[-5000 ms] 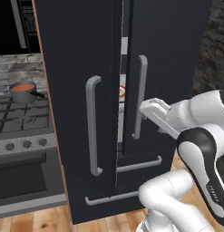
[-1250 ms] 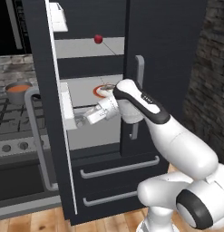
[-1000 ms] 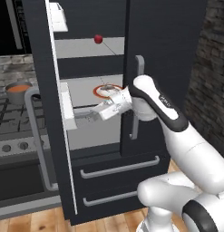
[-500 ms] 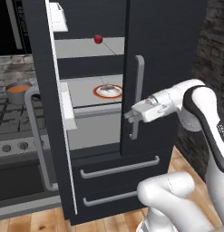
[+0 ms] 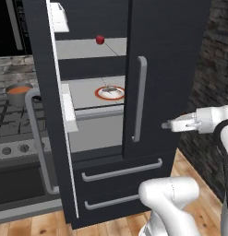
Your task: Retrieve the fish from the fridge and place it on the saucepan with marinade on the stove.
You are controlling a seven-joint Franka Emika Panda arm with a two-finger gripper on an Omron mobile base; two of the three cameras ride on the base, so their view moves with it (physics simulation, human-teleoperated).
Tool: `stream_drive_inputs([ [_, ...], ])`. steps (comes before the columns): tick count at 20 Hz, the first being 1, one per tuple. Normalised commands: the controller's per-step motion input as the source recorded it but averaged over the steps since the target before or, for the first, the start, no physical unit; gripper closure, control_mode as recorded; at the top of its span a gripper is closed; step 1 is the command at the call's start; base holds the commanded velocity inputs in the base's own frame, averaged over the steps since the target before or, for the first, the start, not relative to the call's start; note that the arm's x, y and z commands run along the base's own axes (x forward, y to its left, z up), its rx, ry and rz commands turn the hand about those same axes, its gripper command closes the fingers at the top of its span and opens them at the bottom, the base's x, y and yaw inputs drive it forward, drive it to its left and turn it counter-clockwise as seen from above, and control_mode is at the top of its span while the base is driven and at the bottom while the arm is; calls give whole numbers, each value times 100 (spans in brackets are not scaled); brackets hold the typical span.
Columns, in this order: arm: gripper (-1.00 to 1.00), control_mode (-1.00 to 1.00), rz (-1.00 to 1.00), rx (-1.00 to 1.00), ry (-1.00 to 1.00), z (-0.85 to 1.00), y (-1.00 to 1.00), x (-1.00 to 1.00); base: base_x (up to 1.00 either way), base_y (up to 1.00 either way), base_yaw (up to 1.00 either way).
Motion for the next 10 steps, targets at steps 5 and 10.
stream_drive_inputs([
  [5, -100, -100, -75, 0, -9, -10, -49, 0, 0, 0, 0],
  [10, -100, -100, -10, 0, -7, 0, 0, 0, 0, 0, 0],
])
